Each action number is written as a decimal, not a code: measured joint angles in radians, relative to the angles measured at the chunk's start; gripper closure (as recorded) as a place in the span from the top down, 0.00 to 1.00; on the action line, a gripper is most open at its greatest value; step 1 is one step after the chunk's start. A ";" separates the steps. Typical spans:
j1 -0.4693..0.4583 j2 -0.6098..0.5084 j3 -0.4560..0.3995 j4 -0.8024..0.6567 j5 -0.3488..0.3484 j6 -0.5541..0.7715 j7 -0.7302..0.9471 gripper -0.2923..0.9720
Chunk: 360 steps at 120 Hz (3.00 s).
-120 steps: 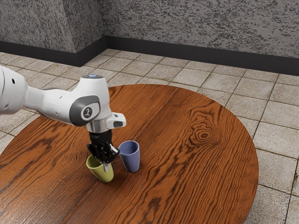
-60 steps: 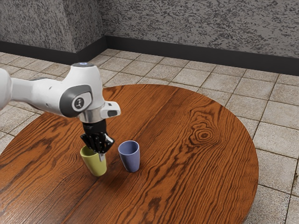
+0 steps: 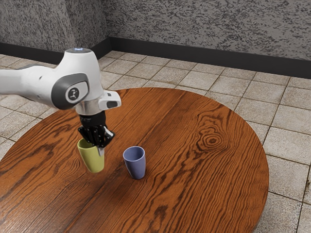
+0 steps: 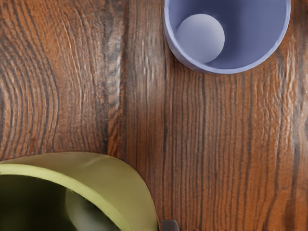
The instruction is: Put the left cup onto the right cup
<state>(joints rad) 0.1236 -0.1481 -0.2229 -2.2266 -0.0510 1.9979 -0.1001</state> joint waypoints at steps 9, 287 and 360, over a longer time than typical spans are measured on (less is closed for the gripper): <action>0.001 -0.013 -0.011 0.014 0.002 -0.014 -0.003 0.15; -0.037 0.291 -0.141 0.397 0.161 -0.094 -0.085 0.15; -0.044 0.344 -0.124 0.426 0.172 -0.070 -0.089 0.15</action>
<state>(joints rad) 0.0800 0.1959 -0.3471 -1.8005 0.1211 1.9282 -0.1891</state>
